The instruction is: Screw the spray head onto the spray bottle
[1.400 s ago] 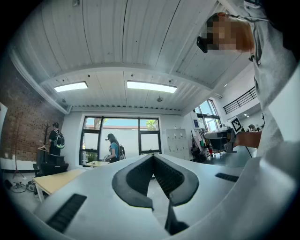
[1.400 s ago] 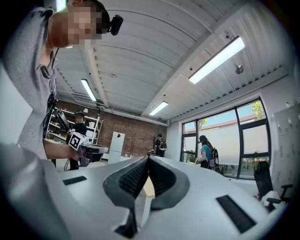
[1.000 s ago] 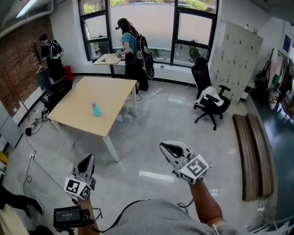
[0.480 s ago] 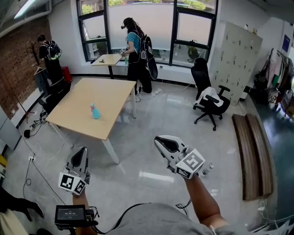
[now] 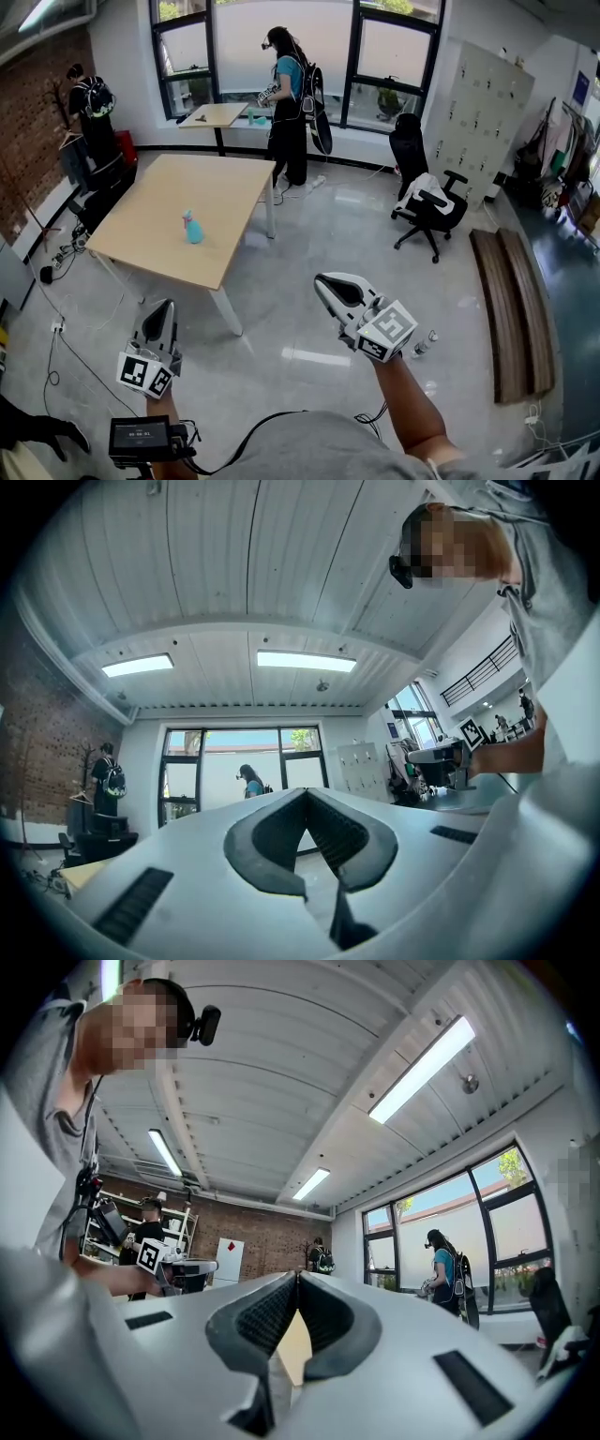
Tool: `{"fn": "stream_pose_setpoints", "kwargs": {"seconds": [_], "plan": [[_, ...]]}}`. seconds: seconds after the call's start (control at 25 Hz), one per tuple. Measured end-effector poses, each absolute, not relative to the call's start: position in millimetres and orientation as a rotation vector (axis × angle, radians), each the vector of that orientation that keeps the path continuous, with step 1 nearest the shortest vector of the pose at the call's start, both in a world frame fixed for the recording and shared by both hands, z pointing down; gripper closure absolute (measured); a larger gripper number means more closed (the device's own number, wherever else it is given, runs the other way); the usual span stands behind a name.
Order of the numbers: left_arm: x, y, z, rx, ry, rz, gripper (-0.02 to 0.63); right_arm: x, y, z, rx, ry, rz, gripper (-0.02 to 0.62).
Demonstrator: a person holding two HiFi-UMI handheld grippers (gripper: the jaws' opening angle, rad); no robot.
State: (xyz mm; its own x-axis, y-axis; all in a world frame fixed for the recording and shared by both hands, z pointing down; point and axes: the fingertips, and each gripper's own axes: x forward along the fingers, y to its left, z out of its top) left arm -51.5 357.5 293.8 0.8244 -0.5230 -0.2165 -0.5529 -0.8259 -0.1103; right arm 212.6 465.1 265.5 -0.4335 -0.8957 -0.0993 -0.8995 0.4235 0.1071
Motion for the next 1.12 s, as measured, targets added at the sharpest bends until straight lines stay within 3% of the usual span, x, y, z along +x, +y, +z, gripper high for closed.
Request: {"fn": "stream_pose_setpoints", "kwargs": {"seconds": [0.4, 0.76, 1.12], "plan": [[-49, 300, 306, -2.861, 0.880, 0.254, 0.601, 211, 393, 276, -1.613, 2.673, 0.167, 0.589], [-32, 203, 336, -2.861, 1.011, 0.196, 0.601, 222, 256, 311, -1.446, 2.749, 0.052, 0.589], [30, 84, 331, -2.841, 1.111, 0.212, 0.601, 260, 108, 329, -1.251, 2.833, -0.042, 0.589]]}}
